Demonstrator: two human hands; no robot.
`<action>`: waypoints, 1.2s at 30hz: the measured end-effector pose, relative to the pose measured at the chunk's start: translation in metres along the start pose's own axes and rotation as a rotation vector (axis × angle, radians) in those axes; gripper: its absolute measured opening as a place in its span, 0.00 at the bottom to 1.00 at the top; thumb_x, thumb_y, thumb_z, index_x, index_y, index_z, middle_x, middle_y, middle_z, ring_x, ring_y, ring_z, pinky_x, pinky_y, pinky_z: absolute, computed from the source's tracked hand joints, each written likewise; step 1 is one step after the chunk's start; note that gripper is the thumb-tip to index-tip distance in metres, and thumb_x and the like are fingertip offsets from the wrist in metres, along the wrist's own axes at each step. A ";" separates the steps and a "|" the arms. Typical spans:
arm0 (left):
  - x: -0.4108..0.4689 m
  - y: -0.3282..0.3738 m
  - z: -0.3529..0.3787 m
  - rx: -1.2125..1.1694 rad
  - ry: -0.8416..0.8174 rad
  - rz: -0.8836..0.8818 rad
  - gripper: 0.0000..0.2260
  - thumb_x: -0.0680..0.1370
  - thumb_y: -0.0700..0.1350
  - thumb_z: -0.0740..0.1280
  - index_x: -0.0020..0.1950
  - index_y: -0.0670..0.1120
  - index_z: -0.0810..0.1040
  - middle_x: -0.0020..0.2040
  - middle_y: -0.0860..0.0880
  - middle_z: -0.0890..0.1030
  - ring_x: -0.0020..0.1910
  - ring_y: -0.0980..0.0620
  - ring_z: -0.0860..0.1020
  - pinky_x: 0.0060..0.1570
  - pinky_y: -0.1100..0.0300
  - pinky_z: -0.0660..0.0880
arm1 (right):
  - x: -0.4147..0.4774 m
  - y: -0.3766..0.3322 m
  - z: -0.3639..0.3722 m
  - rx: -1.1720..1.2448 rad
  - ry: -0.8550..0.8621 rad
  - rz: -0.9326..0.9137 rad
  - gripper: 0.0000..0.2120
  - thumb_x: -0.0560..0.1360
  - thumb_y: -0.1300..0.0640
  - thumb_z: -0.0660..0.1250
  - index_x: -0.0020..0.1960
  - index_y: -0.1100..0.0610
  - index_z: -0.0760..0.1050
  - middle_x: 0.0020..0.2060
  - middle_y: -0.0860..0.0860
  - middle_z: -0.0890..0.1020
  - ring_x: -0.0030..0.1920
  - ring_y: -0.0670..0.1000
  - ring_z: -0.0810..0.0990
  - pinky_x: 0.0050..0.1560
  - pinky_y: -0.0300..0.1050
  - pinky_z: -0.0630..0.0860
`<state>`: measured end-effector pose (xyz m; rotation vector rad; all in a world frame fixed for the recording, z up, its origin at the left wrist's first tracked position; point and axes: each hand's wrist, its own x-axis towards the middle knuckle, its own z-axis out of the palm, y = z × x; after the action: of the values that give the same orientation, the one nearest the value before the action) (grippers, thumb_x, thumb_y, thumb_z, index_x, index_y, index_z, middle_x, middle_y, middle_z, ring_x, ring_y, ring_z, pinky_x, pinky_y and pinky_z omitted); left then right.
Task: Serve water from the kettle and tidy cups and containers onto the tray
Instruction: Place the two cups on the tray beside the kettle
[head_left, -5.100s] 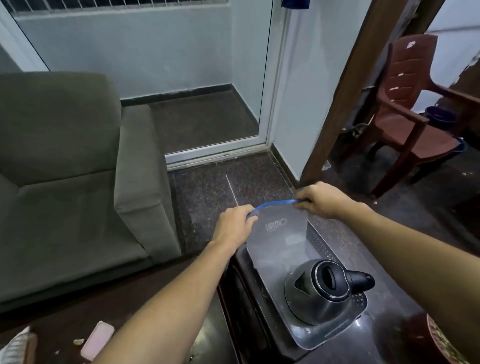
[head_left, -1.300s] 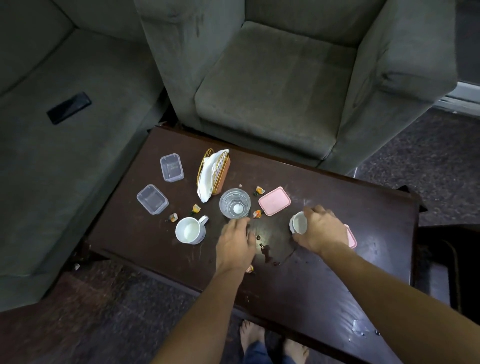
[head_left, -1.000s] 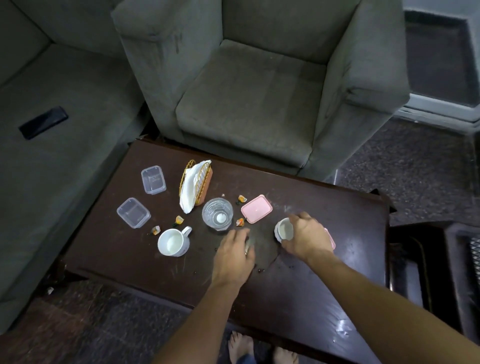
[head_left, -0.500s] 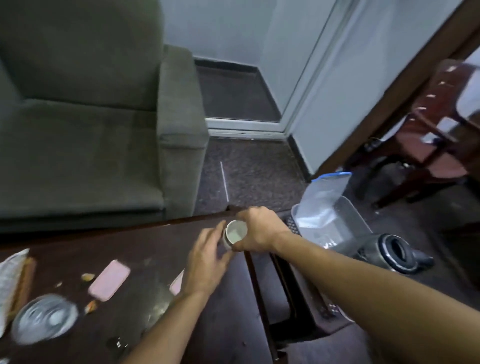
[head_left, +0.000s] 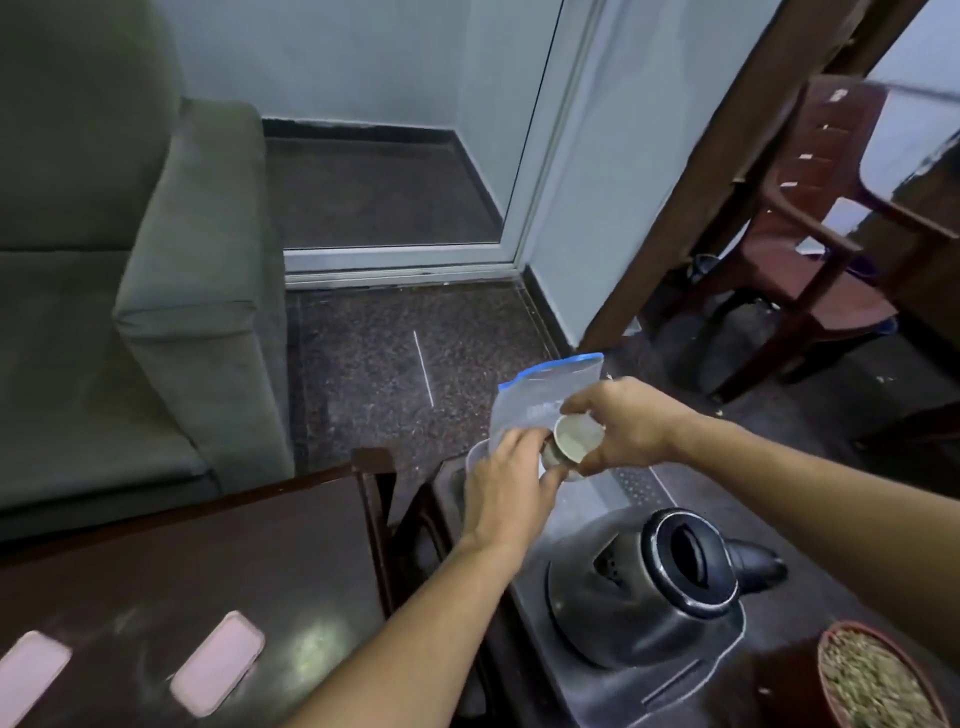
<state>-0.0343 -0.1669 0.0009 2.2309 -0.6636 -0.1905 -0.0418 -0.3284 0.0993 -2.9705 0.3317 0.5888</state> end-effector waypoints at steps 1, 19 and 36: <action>0.007 0.005 0.012 0.013 -0.026 -0.010 0.16 0.80 0.54 0.69 0.66 0.53 0.76 0.63 0.53 0.79 0.61 0.46 0.80 0.59 0.49 0.75 | 0.005 0.013 0.006 -0.008 -0.002 -0.005 0.40 0.60 0.40 0.82 0.69 0.49 0.76 0.61 0.49 0.83 0.61 0.52 0.80 0.58 0.43 0.76; 0.047 -0.013 0.108 0.104 -0.205 -0.205 0.14 0.81 0.56 0.67 0.65 0.54 0.76 0.58 0.52 0.77 0.56 0.43 0.81 0.54 0.48 0.77 | 0.066 0.086 0.083 -0.081 -0.077 -0.196 0.31 0.70 0.42 0.74 0.70 0.51 0.75 0.63 0.52 0.80 0.63 0.55 0.79 0.64 0.47 0.73; 0.019 -0.024 0.065 -0.005 -0.115 -0.148 0.16 0.81 0.51 0.68 0.68 0.48 0.76 0.63 0.49 0.78 0.62 0.44 0.79 0.61 0.47 0.75 | 0.046 0.060 0.051 -0.187 -0.082 -0.165 0.31 0.70 0.46 0.77 0.71 0.50 0.75 0.64 0.49 0.78 0.63 0.53 0.78 0.63 0.46 0.74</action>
<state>-0.0300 -0.2058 -0.0591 2.2784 -0.5581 -0.3970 -0.0332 -0.3884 0.0313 -3.0970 0.0245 0.7574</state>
